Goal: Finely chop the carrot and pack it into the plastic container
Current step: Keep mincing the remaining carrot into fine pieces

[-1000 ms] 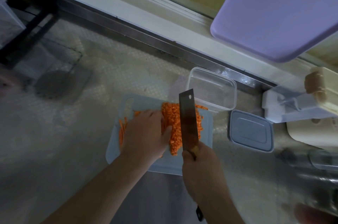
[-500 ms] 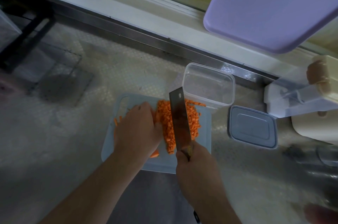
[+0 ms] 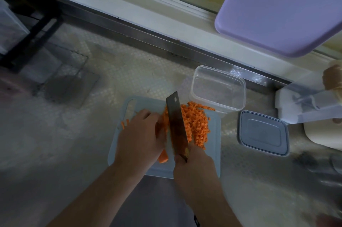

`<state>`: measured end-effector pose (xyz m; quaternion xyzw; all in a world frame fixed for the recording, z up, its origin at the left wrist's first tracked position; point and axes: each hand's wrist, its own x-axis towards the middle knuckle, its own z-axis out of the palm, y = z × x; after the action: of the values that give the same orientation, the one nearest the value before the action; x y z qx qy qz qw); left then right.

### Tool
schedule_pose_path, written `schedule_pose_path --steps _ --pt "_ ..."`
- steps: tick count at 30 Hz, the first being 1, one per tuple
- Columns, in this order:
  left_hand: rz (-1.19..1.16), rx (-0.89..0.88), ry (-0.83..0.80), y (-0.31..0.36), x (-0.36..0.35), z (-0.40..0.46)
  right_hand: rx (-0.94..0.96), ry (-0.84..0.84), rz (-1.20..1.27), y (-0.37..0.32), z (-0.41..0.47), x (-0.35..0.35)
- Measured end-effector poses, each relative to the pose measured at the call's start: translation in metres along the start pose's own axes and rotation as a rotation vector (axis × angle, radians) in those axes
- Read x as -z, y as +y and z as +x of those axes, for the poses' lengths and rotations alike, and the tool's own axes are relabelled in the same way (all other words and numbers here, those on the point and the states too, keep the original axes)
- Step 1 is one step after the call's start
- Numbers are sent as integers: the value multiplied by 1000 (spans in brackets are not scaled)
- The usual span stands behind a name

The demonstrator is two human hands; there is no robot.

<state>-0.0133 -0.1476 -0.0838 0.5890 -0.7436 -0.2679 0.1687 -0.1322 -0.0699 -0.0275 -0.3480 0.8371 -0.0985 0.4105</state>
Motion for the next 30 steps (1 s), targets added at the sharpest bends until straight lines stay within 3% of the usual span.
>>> schedule_pose_path --steps 23,30 --pt "-160 -47 15 -19 -2 -4 38 36 -123 -2 7 -7" --pt "-109 -126 20 -21 -2 -4 28 19 -94 -2 9 -4"
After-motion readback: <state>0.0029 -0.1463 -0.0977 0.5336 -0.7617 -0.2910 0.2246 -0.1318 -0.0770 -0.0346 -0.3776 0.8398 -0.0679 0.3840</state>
